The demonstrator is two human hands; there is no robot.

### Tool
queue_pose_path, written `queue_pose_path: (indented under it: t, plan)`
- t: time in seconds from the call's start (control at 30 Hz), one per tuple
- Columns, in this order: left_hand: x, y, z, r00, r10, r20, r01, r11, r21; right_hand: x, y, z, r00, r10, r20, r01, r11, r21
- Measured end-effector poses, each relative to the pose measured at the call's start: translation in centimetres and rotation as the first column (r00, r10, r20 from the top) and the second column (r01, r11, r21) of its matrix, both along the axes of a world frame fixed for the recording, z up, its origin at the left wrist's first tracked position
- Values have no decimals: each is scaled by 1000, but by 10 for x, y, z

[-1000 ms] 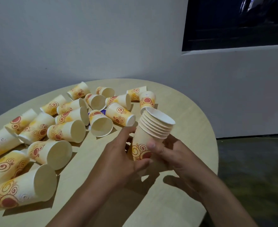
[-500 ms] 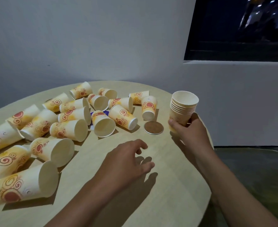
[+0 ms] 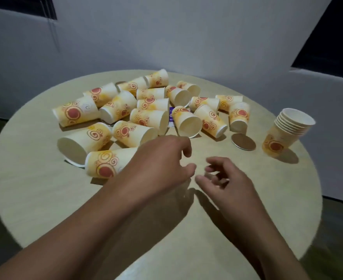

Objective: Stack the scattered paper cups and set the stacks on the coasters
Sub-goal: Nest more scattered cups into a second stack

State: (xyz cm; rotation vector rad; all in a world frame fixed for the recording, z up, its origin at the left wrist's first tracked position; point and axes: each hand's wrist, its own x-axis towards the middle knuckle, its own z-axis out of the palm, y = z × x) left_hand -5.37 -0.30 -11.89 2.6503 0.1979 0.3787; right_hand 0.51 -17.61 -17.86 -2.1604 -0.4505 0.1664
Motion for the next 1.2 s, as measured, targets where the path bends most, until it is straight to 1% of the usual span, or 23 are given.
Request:
queue_pose_path:
  t: [0.03, 0.07, 0.1, 0.17, 0.23, 0.33, 0.4, 0.47, 0.53, 0.6, 0.67, 0.7, 0.77, 0.83, 0.9, 0.97, 1.03, 1.13, 1.2]
  plan:
    - [-6, 7, 3, 1000, 10, 21, -10, 1000, 10, -8, 16, -2, 996, 84, -13, -84, 996, -38]
    - [-13, 14, 6, 998, 21, 51, -23, 1000, 20, -10, 28, -2, 993, 122, 2, -122, 990, -76]
    - [-22, 24, 8, 996, 33, 80, -35, 999, 32, -9, 36, -2, 992, 119, 28, -116, 989, -97]
    - [-41, 45, 11, 994, 65, 88, -72, 994, 81, -1, 47, 3, 996, 51, 78, -42, 994, -105]
    - [-60, 64, 10, 994, 112, 20, -113, 979, 169, 9, 56, 12, 982, -13, 190, 37, 992, -123]
    - [-76, 80, 2, 984, 149, -99, -118, 955, 273, 29, 77, 29, 916, -14, 401, 98, 977, -189]
    - [-80, 84, -4, 985, 138, -106, -101, 949, 299, 44, 93, 36, 878, -18, 478, 153, 957, -246]
    - [-82, 86, -9, 988, 138, -72, -111, 949, 293, 59, 108, 40, 859, -51, 509, 241, 918, -314]
    - [-83, 89, -14, 988, 144, -57, -121, 949, 289, 71, 121, 41, 832, -81, 549, 344, 852, -395]
    - [-83, 90, -18, 989, 140, -42, -124, 954, 272, 80, 133, 38, 793, -74, 605, 429, 772, -469]
    - [-83, 90, -23, 991, 133, -27, -124, 967, 224, 85, 141, 33, 787, -39, 615, 461, 700, -545]
    - [-84, 90, -24, 992, 125, -27, -117, 973, 198, 87, 144, 31, 796, -23, 605, 457, 679, -574]
    - [-84, 88, -27, 993, 107, -42, -100, 985, 140, 89, 144, 29, 811, -11, 584, 435, 680, -590]
    - [-85, 88, -29, 993, 88, -74, -81, 993, 89, 87, 138, 28, 835, -13, 550, 388, 721, -574]
    - [-84, 86, -27, 994, 70, -83, -66, 997, 48, 83, 123, 28, 892, -13, 452, 280, 801, -529]
    - [-79, 81, -24, 996, 49, -71, -48, 999, 9, 79, 101, 30, 952, -24, 305, 143, 915, -376]
    - [-71, 70, -22, 997, 13, -79, -14, 1000, -15, 74, 77, 32, 982, -27, 188, 66, 977, -202]
    - [-56, 49, -25, 995, -23, -97, 20, 999, -34, 66, 43, 32, 1000, -8, 30, 8, 1000, -16]
    - [-47, 39, -27, 994, -9, -111, 1, 998, -70, 62, 22, 31, 997, 7, -81, 3, 993, 117]
